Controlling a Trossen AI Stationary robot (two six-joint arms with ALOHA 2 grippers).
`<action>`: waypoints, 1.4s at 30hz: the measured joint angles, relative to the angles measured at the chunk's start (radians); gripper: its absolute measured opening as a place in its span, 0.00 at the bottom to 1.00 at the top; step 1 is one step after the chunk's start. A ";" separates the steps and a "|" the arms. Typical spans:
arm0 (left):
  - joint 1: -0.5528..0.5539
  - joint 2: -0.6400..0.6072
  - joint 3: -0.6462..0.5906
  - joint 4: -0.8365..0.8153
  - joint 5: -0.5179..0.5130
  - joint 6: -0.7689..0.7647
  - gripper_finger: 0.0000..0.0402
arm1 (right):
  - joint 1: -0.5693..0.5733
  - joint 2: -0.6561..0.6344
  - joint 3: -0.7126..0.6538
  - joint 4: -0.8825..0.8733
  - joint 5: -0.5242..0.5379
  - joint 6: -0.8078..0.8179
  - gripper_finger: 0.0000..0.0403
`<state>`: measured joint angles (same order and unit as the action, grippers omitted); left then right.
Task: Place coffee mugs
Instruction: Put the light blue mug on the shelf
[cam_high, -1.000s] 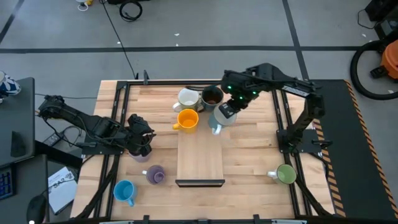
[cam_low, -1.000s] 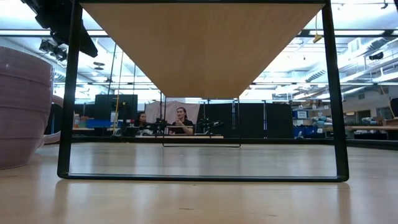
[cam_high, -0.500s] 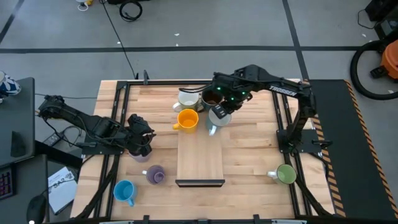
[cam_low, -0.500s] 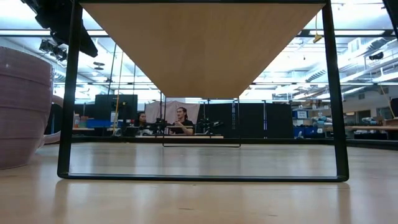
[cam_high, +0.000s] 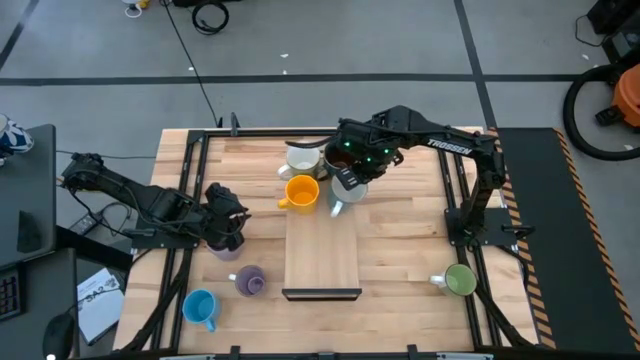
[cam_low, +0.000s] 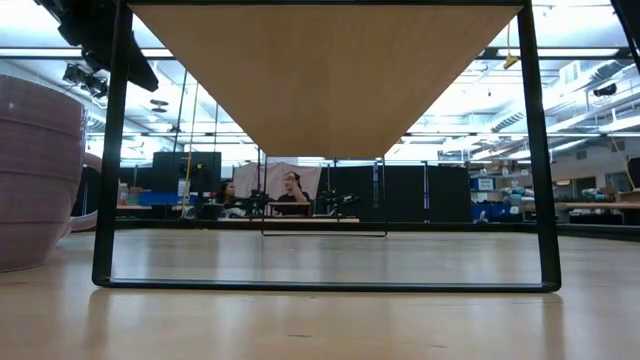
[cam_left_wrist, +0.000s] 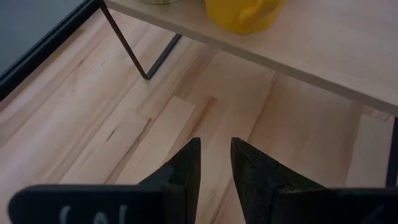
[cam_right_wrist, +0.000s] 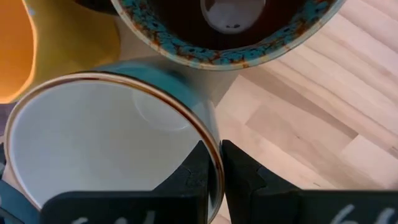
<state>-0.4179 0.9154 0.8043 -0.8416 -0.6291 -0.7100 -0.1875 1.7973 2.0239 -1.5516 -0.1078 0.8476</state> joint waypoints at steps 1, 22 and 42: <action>0.000 0.000 0.000 0.000 -0.006 0.000 0.23 | 0.000 0.000 0.000 0.001 0.000 0.010 0.08; 0.000 0.000 0.000 0.000 -0.014 0.000 0.23 | 0.002 0.000 0.000 0.010 -0.017 0.140 0.11; -0.001 0.000 0.000 -0.001 -0.014 -0.001 0.23 | 0.003 0.001 -0.011 0.084 -0.017 0.145 0.11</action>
<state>-0.4188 0.9157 0.8043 -0.8425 -0.6432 -0.7105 -0.1841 1.7981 2.0132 -1.4674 -0.1250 0.9928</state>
